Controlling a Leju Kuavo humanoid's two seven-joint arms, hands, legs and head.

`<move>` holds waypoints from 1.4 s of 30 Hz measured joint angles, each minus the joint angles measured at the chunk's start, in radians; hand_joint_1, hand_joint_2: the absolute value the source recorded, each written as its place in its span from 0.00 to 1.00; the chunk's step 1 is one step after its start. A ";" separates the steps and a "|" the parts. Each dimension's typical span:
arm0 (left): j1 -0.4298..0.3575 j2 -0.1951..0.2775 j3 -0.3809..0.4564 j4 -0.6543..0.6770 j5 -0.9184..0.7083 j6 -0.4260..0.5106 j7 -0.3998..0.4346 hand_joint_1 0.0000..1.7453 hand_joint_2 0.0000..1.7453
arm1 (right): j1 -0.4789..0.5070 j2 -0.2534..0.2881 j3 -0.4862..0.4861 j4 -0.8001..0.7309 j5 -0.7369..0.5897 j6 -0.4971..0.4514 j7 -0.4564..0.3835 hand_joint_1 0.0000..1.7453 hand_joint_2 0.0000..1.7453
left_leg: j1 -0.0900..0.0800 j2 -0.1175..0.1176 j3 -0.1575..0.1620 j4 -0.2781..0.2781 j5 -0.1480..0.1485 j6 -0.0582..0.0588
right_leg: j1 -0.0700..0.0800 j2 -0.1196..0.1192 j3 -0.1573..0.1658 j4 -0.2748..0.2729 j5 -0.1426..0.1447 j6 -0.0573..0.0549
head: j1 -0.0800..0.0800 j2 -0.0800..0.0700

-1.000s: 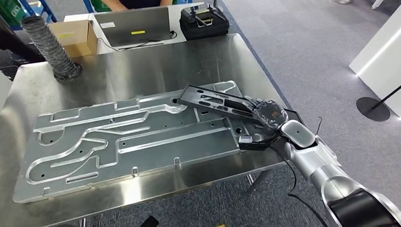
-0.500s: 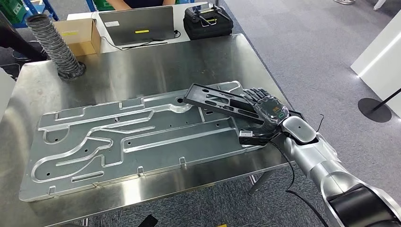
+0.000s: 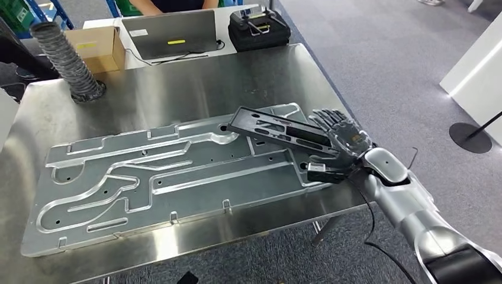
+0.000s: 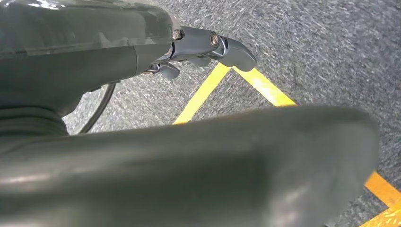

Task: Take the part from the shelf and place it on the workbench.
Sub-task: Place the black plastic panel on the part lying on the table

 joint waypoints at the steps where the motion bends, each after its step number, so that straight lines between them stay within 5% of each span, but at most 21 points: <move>1: 0.004 0.000 0.002 0.000 0.006 0.000 -0.003 0.00 0.00 | 0.022 -0.038 -0.017 -0.067 -0.025 0.029 0.008 0.00 0.00 | -0.003 -0.002 0.000 -0.002 0.000 0.007 | 0.000 -0.003 0.000 0.000 -0.001 0.006 | 0.000 0.000; 4: 0.018 0.002 0.007 0.000 0.021 0.002 -0.011 0.00 0.00 | 0.078 -0.163 -0.093 -0.254 -0.104 0.090 0.026 0.00 0.00 | -0.002 -0.006 0.002 -0.007 0.002 0.027 | -0.006 -0.005 -0.008 0.027 -0.027 0.024 | 0.000 0.000; 7: 0.024 0.001 0.009 0.000 0.031 0.004 -0.013 0.00 0.00 | 0.131 -0.277 -0.180 -0.389 -0.169 0.126 0.029 0.00 0.00 | -0.001 -0.004 0.004 -0.009 0.001 0.038 | -0.008 0.000 -0.093 0.210 -0.121 0.036 | 0.000 0.000; 9: 0.029 0.001 0.013 0.000 0.039 0.007 -0.011 0.00 0.00 | 0.223 -0.370 -0.279 -0.492 -0.232 0.143 0.038 0.00 0.00 | -0.002 -0.009 0.005 -0.009 -0.002 0.043 | -0.008 0.001 -0.138 0.300 -0.146 0.039 | 0.000 0.000; 11: 0.037 0.001 0.020 0.000 0.048 0.013 -0.008 0.00 0.00 | 0.364 -0.451 -0.455 -0.611 -0.309 0.176 0.034 0.00 0.00 | -0.003 -0.021 0.010 -0.008 -0.005 0.045 | -0.007 0.001 -0.106 0.231 -0.096 0.035 | 0.000 0.000; 13: 0.044 0.001 0.026 0.000 0.057 0.018 -0.006 0.00 0.00 | 0.522 -0.470 -0.724 -0.737 -0.366 0.246 -0.017 0.00 0.00 | -0.006 -0.033 0.015 -0.009 -0.009 0.041 | -0.001 -0.005 -0.031 0.078 -0.029 0.024 | 0.000 0.000; 15: 0.049 0.001 0.031 0.000 0.063 0.019 -0.005 0.00 0.00 | 0.642 -0.423 -1.037 -0.851 -0.384 0.343 -0.100 0.00 0.00 | -0.009 -0.039 0.017 -0.009 -0.014 0.034 | 0.006 -0.012 0.007 -0.003 -0.007 0.013 | 0.000 0.000; 19: 0.059 0.002 0.044 0.000 0.078 0.019 -0.003 0.00 0.00 | 0.725 -0.243 -1.517 -0.948 -0.289 0.486 -0.239 0.00 0.00 | -0.011 -0.029 0.023 -0.002 -0.038 0.016 | 0.004 -0.014 0.021 -0.026 -0.006 -0.008 | 0.000 0.000; 23: 0.062 0.006 0.059 0.000 0.097 0.013 -0.003 0.00 0.00 | 0.731 -0.052 -1.805 -0.877 -0.109 0.420 -0.305 0.00 0.00 | -0.012 -0.005 -0.046 0.196 -0.163 0.006 | -0.001 -0.013 0.031 -0.037 -0.003 -0.020 | 0.000 0.000; 25: 0.062 0.010 0.067 0.000 0.104 0.010 -0.001 0.00 0.00 | 0.726 0.024 -1.878 -0.791 -0.035 0.346 -0.297 0.00 0.00 | -0.011 -0.003 -0.053 0.237 -0.168 0.003 | -0.002 -0.008 0.033 -0.034 -0.003 -0.021 | 0.000 0.000; 28: 0.061 0.017 0.079 0.000 0.117 0.008 0.003 0.00 0.00 | 0.715 0.110 -1.953 -0.582 0.050 0.202 -0.261 0.00 0.00 | -0.011 -0.003 0.045 0.057 -0.079 0.005 | -0.004 0.001 0.034 -0.023 -0.006 -0.015 | 0.000 0.000; 30: 0.061 0.019 0.085 0.000 0.121 0.007 0.004 0.00 0.00 | 0.706 0.141 -1.978 -0.432 0.075 0.123 -0.233 0.00 0.00 | -0.014 -0.004 0.084 -0.026 -0.052 0.012 | -0.004 0.007 0.030 -0.016 -0.005 -0.006 | 0.000 0.000; 34: 0.059 0.024 0.095 0.000 0.120 0.004 0.012 0.00 0.00 | 0.692 0.176 -2.003 -0.177 0.085 0.002 -0.186 0.00 0.00 | -0.014 0.003 0.079 -0.041 -0.031 0.036 | -0.006 0.014 0.024 -0.013 -0.004 0.020 | 0.000 0.000; 36: 0.057 0.024 0.096 0.000 0.115 0.002 0.015 0.00 0.00 | 0.683 0.191 -2.010 -0.039 0.083 -0.032 -0.153 0.00 0.00 | -0.008 0.008 0.067 -0.050 -0.012 0.047 | -0.008 0.014 -0.001 0.050 -0.064 0.030 | 0.000 0.000; 39: 0.057 0.026 0.096 0.000 0.109 0.001 0.021 0.00 0.00 | 0.671 0.225 -2.015 0.133 0.081 -0.045 -0.101 0.00 0.00 | -0.012 0.011 0.037 -0.048 0.010 0.049 | -0.017 0.011 -0.056 0.234 -0.178 0.041 | 0.000 0.000; 40: 0.058 0.027 0.096 0.000 0.106 0.001 0.023 0.00 0.00 | 0.668 0.235 -2.016 0.181 0.079 -0.046 -0.084 0.00 0.00 | -0.013 0.011 0.026 -0.046 0.017 0.047 | -0.018 0.010 -0.052 0.255 -0.182 0.042 | 0.000 0.000; 42: 0.055 0.029 0.096 0.000 0.097 0.001 0.029 0.00 0.00 | 0.661 0.251 -2.018 0.263 0.074 -0.049 -0.049 0.00 0.00 | -0.015 0.012 0.003 -0.040 0.031 0.043 | -0.019 0.010 0.017 0.179 -0.140 0.039 | 0.000 0.000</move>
